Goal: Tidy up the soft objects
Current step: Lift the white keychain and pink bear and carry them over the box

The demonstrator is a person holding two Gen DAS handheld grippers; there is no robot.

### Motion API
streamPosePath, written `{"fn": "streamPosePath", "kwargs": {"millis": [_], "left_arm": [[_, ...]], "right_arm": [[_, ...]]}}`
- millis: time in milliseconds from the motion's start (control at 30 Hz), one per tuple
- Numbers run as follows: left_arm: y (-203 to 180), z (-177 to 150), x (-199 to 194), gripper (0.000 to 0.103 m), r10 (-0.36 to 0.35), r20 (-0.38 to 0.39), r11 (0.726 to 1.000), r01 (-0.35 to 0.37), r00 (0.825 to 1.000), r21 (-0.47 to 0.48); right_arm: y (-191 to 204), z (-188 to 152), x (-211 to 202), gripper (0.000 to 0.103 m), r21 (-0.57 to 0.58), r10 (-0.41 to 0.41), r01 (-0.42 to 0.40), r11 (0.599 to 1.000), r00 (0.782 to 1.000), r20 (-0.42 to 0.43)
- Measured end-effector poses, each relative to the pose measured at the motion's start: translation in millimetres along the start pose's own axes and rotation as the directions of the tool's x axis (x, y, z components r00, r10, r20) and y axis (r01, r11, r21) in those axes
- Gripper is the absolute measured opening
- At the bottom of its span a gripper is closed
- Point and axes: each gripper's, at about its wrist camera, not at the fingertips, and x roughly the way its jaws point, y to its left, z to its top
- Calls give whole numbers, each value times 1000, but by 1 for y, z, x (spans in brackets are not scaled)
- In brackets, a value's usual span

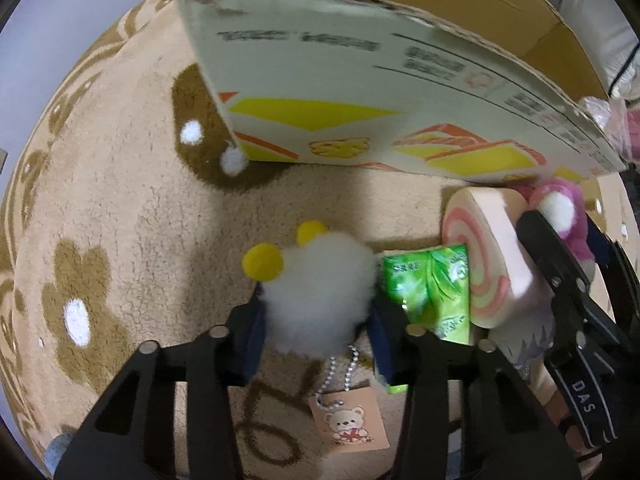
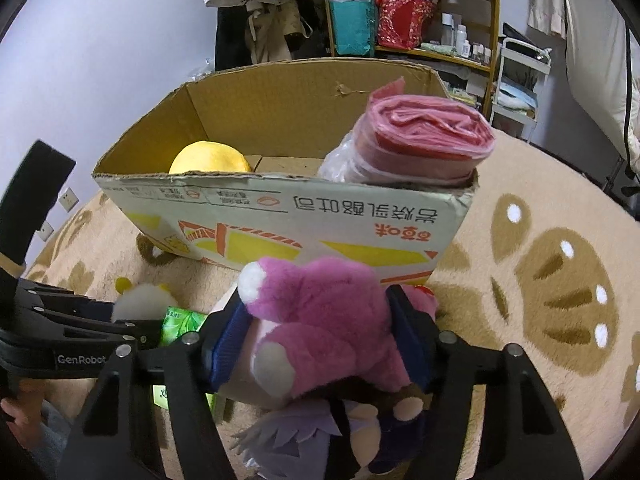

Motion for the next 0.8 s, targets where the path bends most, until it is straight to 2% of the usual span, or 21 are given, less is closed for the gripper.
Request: {"fn": "streamPosePath", "kwargs": {"millis": [67, 200, 433, 733, 767, 800], "left_arm": [[-7, 2, -1, 31, 2, 6, 1000, -2, 1000, 24], [-13, 1, -3, 30, 22, 22, 998, -23, 1000, 55], [-15, 1, -15, 30, 42, 75, 999, -44, 996, 26], [-12, -1, -36, 30, 71, 155, 997, -75, 985, 22], [-15, -19, -40, 30, 76, 168, 996, -81, 983, 24], [-16, -20, -43, 30, 79, 177, 996, -84, 981, 26]], "right_arm": [[-2, 0, -1, 66, 4, 3, -3, 1000, 1000, 0], [-4, 0, -4, 62, 13, 5, -5, 1000, 1000, 2], [-6, 0, -12, 57, 20, 8, -8, 1000, 1000, 11], [-7, 0, -21, 55, 35, 26, -27, 999, 999, 30], [-6, 0, -23, 55, 34, 28, -29, 999, 999, 34], [-6, 0, -25, 55, 33, 31, -32, 999, 999, 37]]}}
